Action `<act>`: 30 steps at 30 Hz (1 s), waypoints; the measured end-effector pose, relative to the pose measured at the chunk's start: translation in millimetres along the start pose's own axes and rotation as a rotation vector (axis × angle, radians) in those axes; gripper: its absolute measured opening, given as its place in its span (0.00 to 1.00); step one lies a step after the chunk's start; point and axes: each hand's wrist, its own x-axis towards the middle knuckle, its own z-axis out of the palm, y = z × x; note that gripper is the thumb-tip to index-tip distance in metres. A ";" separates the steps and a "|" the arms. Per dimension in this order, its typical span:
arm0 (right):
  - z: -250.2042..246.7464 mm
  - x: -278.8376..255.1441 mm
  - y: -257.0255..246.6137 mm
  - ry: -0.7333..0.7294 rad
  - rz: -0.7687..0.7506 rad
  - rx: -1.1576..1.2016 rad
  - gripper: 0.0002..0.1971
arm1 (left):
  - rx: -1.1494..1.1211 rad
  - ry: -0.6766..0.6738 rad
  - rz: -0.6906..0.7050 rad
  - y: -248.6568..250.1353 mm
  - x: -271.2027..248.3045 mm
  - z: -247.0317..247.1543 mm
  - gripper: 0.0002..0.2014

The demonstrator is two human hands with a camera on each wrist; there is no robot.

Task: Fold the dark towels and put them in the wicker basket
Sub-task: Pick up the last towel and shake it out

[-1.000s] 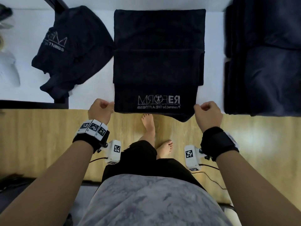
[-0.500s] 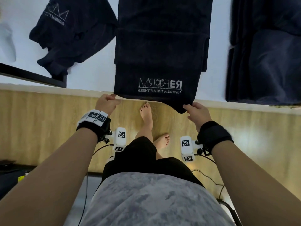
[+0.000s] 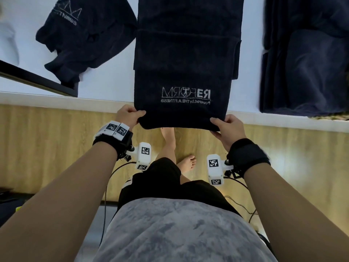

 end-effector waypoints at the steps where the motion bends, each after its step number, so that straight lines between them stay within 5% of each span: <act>1: -0.9 -1.3 0.2 0.027 -0.027 -0.004 0.20 | 0.015 0.005 0.009 -0.7 -3.5 -1.6 0.13; 6: -12.2 -10.7 -4.1 0.141 -0.178 0.010 0.13 | 0.044 -0.081 0.071 -7.0 -23.9 -13.1 0.08; 16: -27.4 -30.9 -53.2 0.023 -0.264 0.236 0.07 | -0.017 -0.131 0.175 10.3 -48.4 -33.0 0.29; 23: -28.1 -13.5 -120.4 -0.033 -0.386 0.189 0.17 | -0.013 0.004 0.372 70.7 -36.2 -39.0 0.17; 30: -10.8 26.3 -168.4 0.048 -0.504 0.028 0.06 | -0.162 0.037 0.386 135.6 5.3 -24.4 0.09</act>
